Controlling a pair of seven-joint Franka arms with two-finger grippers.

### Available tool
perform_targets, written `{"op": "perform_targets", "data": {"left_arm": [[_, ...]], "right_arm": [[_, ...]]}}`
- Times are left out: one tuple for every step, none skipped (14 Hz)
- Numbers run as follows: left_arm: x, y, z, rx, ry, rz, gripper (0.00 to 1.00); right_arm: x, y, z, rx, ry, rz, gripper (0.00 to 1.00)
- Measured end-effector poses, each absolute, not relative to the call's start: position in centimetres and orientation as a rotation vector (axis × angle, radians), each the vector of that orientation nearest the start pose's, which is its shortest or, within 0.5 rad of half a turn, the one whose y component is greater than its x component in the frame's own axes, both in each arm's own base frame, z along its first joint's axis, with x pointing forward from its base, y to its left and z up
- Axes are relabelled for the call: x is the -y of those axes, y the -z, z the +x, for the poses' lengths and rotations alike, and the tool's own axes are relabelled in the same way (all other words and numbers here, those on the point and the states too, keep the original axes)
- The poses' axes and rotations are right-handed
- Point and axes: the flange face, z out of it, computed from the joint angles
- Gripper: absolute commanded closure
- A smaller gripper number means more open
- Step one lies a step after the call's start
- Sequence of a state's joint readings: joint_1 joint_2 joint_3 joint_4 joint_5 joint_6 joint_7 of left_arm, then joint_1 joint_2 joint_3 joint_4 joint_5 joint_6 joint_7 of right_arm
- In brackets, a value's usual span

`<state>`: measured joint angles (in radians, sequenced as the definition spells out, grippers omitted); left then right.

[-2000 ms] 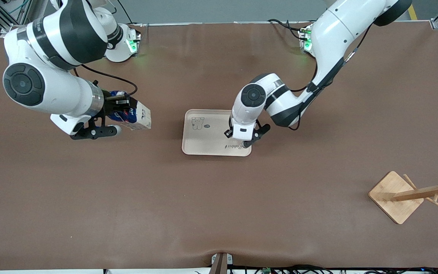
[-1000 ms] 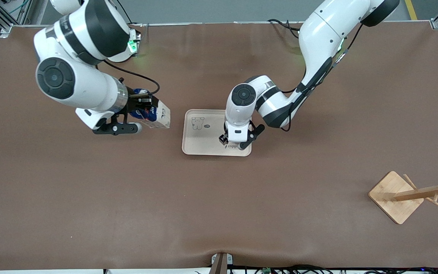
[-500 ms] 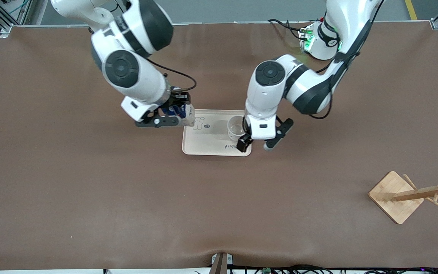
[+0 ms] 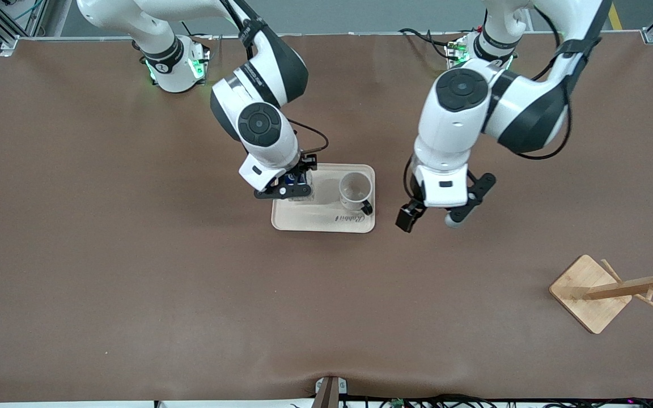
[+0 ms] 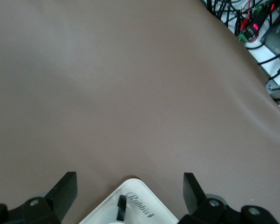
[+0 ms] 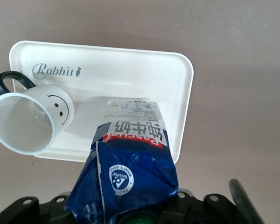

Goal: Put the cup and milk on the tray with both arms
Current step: 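Carry the carton over the tray while the left gripper withdraws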

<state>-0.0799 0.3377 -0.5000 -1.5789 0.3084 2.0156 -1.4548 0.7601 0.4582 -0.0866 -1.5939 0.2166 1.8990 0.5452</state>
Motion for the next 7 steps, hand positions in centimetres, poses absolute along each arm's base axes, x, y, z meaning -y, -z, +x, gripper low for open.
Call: {"op": "perform_targets", "data": {"left_arm": [[30.0,-49.0,59.3,1.213,0.283,-2.937,0.0],[28.4,-50.3,59.8,1.177,0.276,-2.949,0.0],[26.6,-51.5,60.3,1.134,0.276,-2.963,0.0],[24.8,-52.5,60.6,1.095,0.276,-2.976,0.0],[23.0,-53.5,60.9,1.059,0.275,-2.991,0.0],[21.3,-54.3,61.1,1.025,0.269,-3.007,0.0],[19.7,-55.1,61.2,0.983,0.264,-3.019,0.0]], "right_arm": [[-43.1,-35.5,50.4,0.074,-0.334,-3.079,1.0],[-43.0,-35.3,50.4,0.072,-0.338,-3.08,1.0],[-43.0,-35.1,50.3,0.071,-0.342,-3.082,1.0],[-42.9,-34.8,50.3,0.071,-0.348,-3.085,1.0],[-43.0,-34.5,50.3,0.07,-0.348,-3.086,1.0],[-43.1,-34.1,50.4,0.068,-0.338,-3.084,1.0],[-43.3,-33.4,50.5,0.068,-0.322,-3.082,1.0]]}}
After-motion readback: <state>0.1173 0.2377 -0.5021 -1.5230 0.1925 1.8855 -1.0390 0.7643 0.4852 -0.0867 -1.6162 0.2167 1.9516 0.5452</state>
